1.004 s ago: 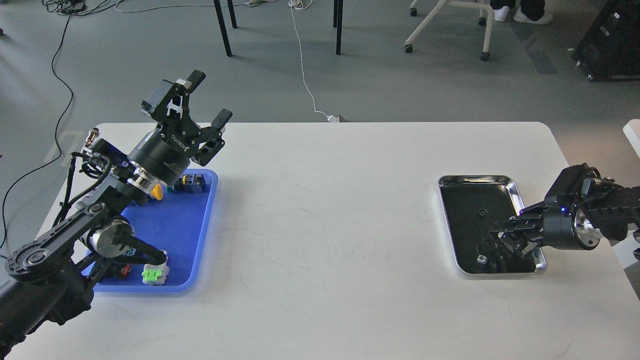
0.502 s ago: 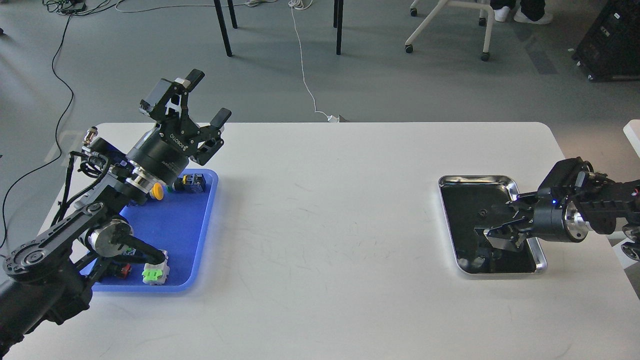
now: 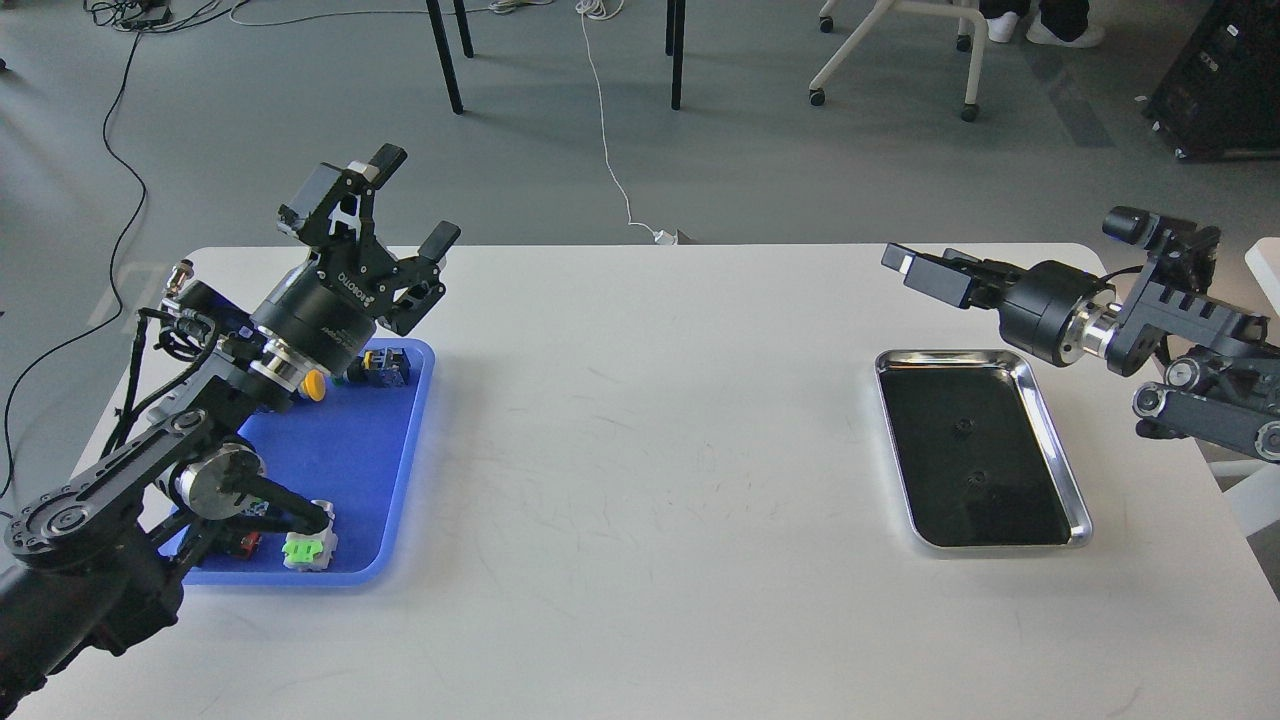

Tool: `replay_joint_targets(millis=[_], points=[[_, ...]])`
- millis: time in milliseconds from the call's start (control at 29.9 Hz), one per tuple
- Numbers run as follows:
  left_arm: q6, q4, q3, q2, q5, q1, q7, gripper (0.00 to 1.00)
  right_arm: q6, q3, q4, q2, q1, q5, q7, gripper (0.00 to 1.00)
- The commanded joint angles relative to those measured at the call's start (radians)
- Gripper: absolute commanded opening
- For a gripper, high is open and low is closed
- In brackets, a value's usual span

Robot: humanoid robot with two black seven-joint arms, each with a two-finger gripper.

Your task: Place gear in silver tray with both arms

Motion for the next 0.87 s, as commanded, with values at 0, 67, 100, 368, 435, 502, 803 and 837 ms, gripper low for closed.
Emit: replay_joint_targets(millis=[0,67,100,368,435,502,803,837], points=[[0.006,0.006,-0.001,-0.013,-0.001,0.021,0.000,0.99,0.012,0.088,0.004,0.056,-0.038,0.309,0.000,0.96],[0.012,0.009,-0.009,-0.026,0.001,0.032,0.000,0.99,0.055,0.143,0.023,0.080,-0.058,0.452,0.000,0.96],[0.020,0.010,-0.012,-0.030,0.001,0.041,0.000,0.99,0.087,0.171,0.030,0.086,-0.070,0.512,0.000,0.96],[0.079,0.023,-0.040,-0.066,-0.001,0.054,0.005,0.99,0.331,0.426,0.023,0.136,-0.228,0.687,0.000,0.99],[0.070,0.030,-0.049,-0.067,-0.001,0.069,0.009,0.99,0.333,0.483,0.018,0.159,-0.265,0.689,0.000,0.99],[0.070,0.030,-0.064,-0.067,-0.001,0.080,0.022,0.99,0.342,0.512,0.020,0.176,-0.291,0.689,0.000,0.99],[0.020,0.026,-0.204,-0.096,-0.001,0.120,0.087,0.99,0.345,0.641,0.049,0.207,-0.333,0.689,0.000,0.99],[0.020,0.024,-0.208,-0.099,-0.001,0.120,0.088,0.99,0.344,0.662,0.058,0.207,-0.346,0.689,0.000,0.99]])
